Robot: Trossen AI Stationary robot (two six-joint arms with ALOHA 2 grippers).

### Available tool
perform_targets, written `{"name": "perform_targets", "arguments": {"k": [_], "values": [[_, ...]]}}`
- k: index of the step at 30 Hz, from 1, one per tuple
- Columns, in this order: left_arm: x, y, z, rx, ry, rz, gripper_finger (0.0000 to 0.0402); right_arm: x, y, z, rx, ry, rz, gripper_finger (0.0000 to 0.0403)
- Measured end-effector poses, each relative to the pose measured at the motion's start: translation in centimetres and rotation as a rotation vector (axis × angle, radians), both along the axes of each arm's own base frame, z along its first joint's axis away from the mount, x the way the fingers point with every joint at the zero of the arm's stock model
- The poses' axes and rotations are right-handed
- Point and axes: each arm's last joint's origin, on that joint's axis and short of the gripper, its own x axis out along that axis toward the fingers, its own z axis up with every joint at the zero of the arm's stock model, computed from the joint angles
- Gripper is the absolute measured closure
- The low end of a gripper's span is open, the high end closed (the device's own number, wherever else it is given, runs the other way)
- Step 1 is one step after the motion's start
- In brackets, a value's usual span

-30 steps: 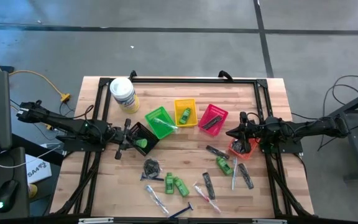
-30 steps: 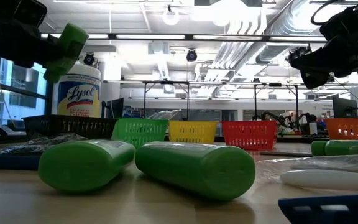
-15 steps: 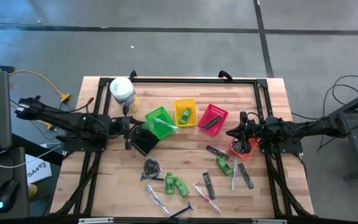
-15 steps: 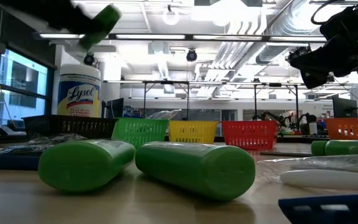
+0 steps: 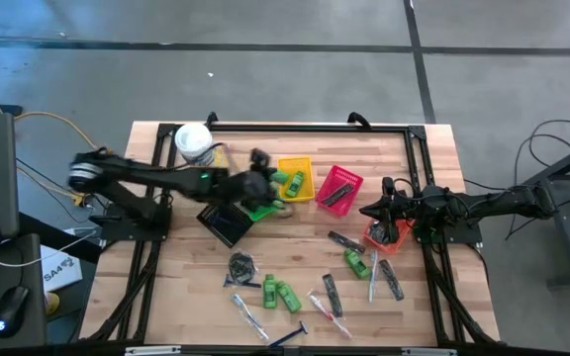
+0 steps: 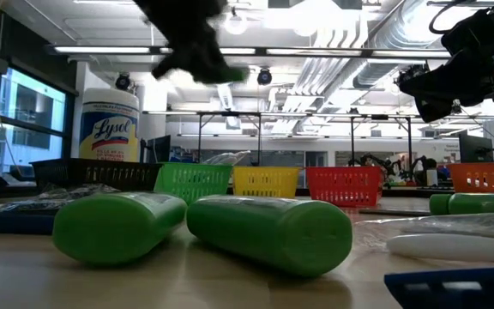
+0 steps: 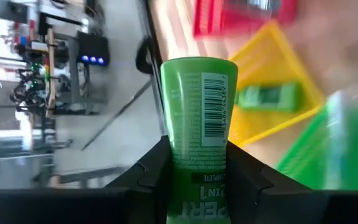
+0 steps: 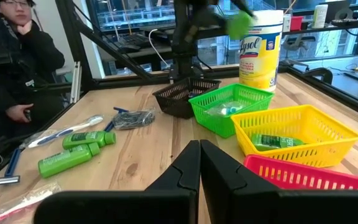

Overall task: Pick & Place Travel size toiletries
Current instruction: Put the green shampoo bottle into the yellow bin

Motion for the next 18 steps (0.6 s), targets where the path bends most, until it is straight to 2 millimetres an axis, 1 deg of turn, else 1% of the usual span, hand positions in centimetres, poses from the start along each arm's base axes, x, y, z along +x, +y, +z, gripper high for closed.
{"name": "perform_targets", "arguments": {"k": [2,4,7,9,11,15,18], "values": [[1.9,1.4,-1.0,0.068,0.083,-0.009,0.0299,0.0,0.0,0.0,0.0,0.0,0.003,0.0399],[3.6,2.8,-1.9,0.113,0.12,-0.018,0.0298,0.0,0.0,0.0,-0.002,0.003,0.004,0.0399],[5.5,4.5,-3.3,0.131,0.183,-0.09,0.029,0.0,0.0,-0.1,-0.003,0.006,0.004,0.0399],[6.1,5.3,-3.9,0.121,0.219,-0.151,0.0286,0.0,0.0,-0.1,-0.003,0.012,0.004,0.0399],[6.7,5.7,-4.5,0.122,0.248,-0.209,0.0285,0.0,0.0,-0.2,-0.003,0.016,0.005,0.0399],[7.5,5.9,-5.8,0.159,0.331,-0.305,0.0284,0.0,0.0,-0.2,-0.017,0.02,0.01,0.0399],[8.0,6.0,-6.9,0.167,0.386,-0.327,0.0283,0.0,0.0,-0.2,-0.021,0.024,0.01,0.0399]]}}
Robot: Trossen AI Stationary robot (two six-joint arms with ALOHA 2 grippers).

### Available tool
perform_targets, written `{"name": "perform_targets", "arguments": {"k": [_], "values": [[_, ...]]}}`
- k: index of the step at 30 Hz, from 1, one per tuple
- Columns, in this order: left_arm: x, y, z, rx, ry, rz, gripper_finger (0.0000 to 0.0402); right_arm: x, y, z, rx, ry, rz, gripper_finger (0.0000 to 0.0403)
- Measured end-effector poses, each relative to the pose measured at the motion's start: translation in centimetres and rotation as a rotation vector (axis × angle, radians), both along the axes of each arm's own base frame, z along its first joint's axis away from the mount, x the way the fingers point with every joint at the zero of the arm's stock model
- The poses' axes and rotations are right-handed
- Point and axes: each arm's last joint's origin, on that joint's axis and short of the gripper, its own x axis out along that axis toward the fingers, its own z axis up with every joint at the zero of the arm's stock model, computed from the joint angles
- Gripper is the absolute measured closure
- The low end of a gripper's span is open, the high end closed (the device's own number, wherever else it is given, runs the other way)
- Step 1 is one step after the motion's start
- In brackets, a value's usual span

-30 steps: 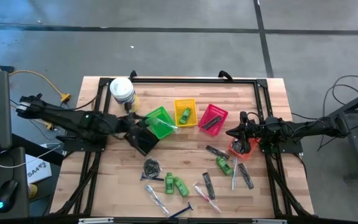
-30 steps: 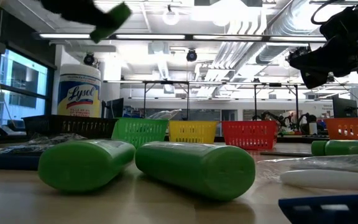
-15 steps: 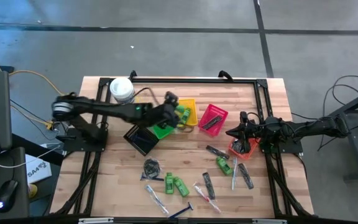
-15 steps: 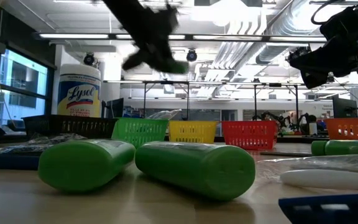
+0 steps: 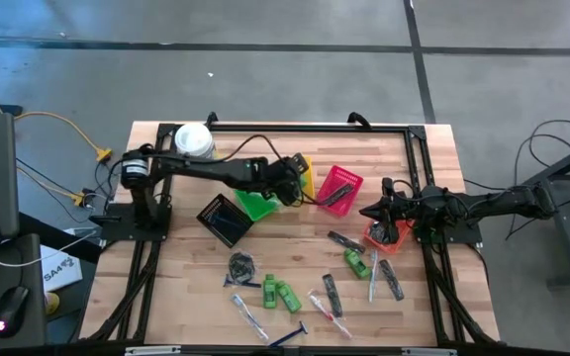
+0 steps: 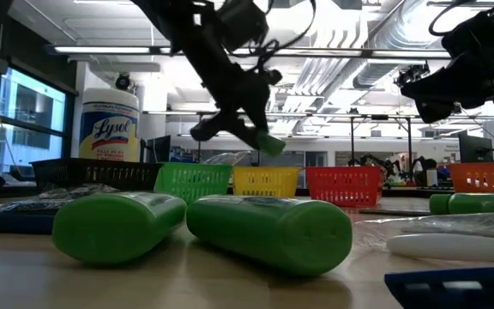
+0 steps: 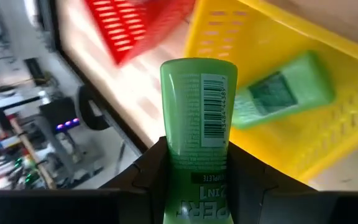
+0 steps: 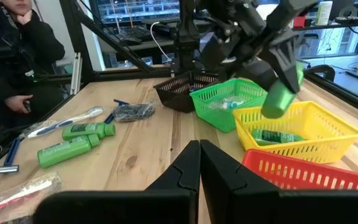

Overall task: Pick & Place Travel size toiletries
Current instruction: Put the green shampoo bottle into the yellow bin

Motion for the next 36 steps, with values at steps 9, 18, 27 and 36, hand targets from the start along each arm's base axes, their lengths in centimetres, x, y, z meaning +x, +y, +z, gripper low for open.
{"name": "perform_targets", "arguments": {"k": [9,18,27,36], "values": [[2.0,0.6,-1.9,0.017,0.053,-0.044,0.0283,0.0,0.0,-0.2,0.002,0.018,0.004,0.0399],[1.4,1.6,-2.5,0.0,0.124,-0.029,0.0282,0.0,0.0,-0.1,0.0,0.014,0.001,0.0399],[1.5,1.7,-3.0,-0.028,0.14,-0.067,0.0282,0.0,0.0,-0.1,0.0,0.014,0.001,0.0399],[1.7,1.7,-3.8,-0.073,0.124,-0.023,0.0281,0.0,0.0,-0.1,0.0,0.014,0.001,0.0399]]}}
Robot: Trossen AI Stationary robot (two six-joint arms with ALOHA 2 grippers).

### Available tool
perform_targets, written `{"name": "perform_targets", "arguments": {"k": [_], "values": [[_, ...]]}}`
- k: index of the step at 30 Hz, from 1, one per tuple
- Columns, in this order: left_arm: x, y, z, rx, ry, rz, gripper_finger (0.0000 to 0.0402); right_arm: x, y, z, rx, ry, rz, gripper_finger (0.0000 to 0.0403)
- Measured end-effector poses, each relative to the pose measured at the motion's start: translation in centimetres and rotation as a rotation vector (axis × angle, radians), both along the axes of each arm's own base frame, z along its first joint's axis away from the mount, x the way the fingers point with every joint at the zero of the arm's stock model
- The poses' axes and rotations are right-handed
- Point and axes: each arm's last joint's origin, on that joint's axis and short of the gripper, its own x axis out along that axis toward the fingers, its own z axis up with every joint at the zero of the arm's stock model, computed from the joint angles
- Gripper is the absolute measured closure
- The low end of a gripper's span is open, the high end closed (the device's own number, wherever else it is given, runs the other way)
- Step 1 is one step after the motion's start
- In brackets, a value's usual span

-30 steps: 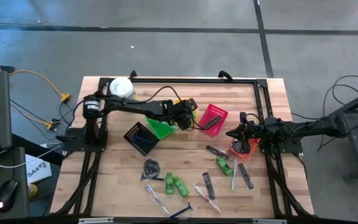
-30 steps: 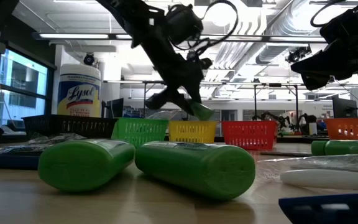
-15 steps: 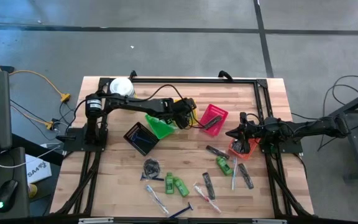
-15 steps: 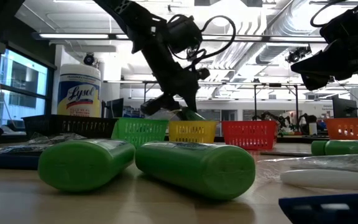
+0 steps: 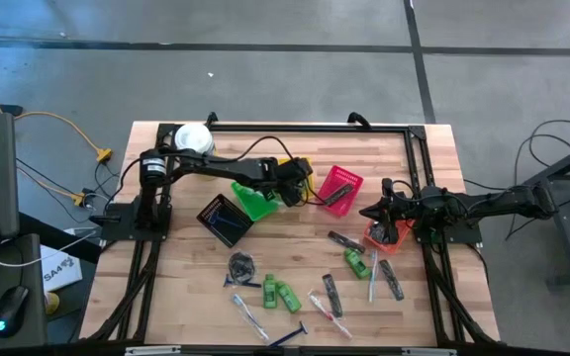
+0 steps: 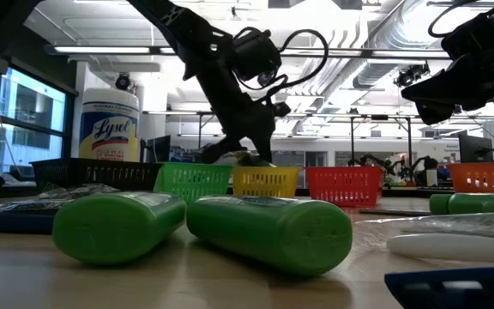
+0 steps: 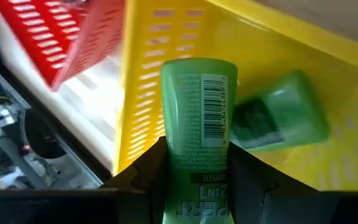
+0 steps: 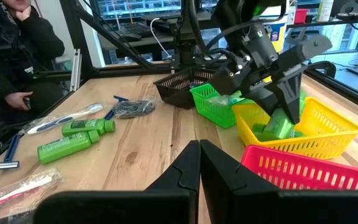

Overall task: Pick & Place Travel size toiletries
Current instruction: Put the green shampoo bottle into the yellow bin, then put the blue toothbrush into the green bin

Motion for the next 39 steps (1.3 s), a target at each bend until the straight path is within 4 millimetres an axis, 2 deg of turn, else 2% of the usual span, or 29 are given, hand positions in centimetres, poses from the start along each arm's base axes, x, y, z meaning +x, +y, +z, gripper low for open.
{"name": "perform_targets", "arguments": {"k": [11,21,28,33,37,39], "values": [[0.0,0.0,-0.1,-0.051,-0.038,0.071,0.0274,0.0,0.0,0.0,0.0,0.0,0.0,0.0399],[0.0,0.0,-0.1,-0.077,-0.049,0.09,0.0161,0.0,0.0,0.0,0.0,0.0,-0.001,0.0399],[-0.6,-0.1,0.6,0.099,-0.006,0.191,0.0143,0.0,0.0,0.0,0.0,0.003,0.001,0.0399],[-2.2,-1.5,3.7,0.103,-0.039,0.266,0.0143,0.0,0.0,-0.1,0.0,0.011,0.001,0.0399],[-5.0,-3.6,8.5,-0.007,-0.172,0.365,0.0143,0.0,0.0,-0.1,0.0,0.014,0.002,0.0399],[-7.3,-4.7,11.1,-0.124,-0.249,0.433,0.0146,0.0,0.0,-0.1,0.0,0.012,0.002,0.0399]]}}
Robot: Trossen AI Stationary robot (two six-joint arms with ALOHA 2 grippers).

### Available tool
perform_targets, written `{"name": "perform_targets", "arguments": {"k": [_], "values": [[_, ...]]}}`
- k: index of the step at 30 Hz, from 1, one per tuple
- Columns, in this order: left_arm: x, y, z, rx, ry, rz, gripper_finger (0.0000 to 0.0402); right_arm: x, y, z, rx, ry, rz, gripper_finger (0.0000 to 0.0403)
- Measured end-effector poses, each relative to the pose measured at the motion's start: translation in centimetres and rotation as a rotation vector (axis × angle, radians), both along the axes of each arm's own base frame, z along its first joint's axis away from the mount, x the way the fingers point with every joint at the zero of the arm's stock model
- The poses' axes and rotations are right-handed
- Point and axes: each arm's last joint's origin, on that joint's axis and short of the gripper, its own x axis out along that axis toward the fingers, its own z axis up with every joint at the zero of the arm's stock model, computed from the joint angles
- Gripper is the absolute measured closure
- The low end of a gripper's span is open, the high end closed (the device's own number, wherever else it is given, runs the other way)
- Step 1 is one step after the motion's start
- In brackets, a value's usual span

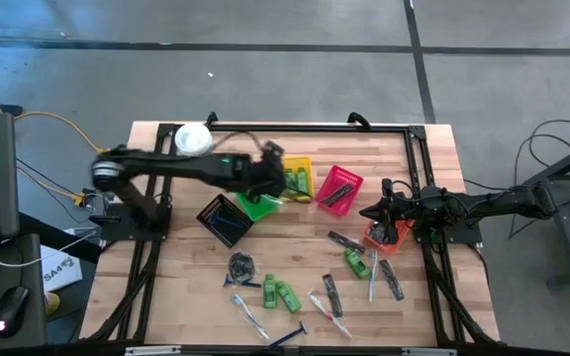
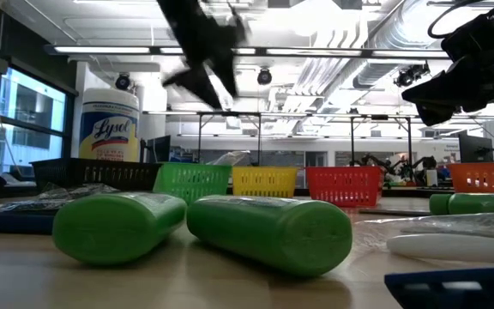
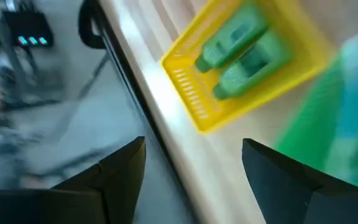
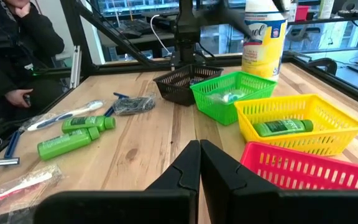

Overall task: Pick & Place Travel size toiletries
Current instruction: Put the blue toothbrush into the green bin

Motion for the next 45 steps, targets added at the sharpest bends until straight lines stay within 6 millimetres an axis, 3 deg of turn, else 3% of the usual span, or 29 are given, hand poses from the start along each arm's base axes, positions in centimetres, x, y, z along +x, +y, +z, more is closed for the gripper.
{"name": "perform_targets", "arguments": {"k": [5,8,10,15,19,24,31,37,45], "values": [[-6.6,-2.3,4.9,-0.36,-0.222,0.2,0.0176,0.0,0.0,0.1,0.0,-0.013,0.0,0.0399],[-10.2,-3.1,5.4,-0.555,-0.311,0.253,0.0209,0.0,0.0,0.2,0.001,-0.024,0.0,0.0399],[-12.1,-3.9,4.9,-0.654,-0.39,0.255,0.0238,0.0,0.0,0.2,0.001,-0.021,0.0,0.0399],[-16.1,-5.4,0.7,-0.802,-0.533,0.22,0.0316,0.0,0.0,0.1,0.025,-0.014,-0.001,0.0399],[-19.0,-5.4,-1.3,-0.872,-0.801,0.169,0.0383,0.0,0.0,0.2,0.028,-0.021,-0.002,0.0399],[-21.7,-4.9,-3.2,-0.931,-1.088,0.037,0.0391,0.0,0.0,0.2,0.053,-0.024,-0.005,0.0399],[-23.8,-5.1,-5.6,-0.832,-1.082,-0.293,0.04,0.0,0.0,0.3,0.057,-0.03,-0.006,0.0399],[-24.0,-4.2,-6.5,-0.776,-1.156,-0.188,0.0401,0.1,0.0,0.8,0.059,-0.088,-0.01,0.0399],[-23.1,-4.0,-10.2,-0.818,-1.097,-0.323,0.0401,0.1,0.0,1.1,0.105,-0.115,-0.012,0.0399]]}}
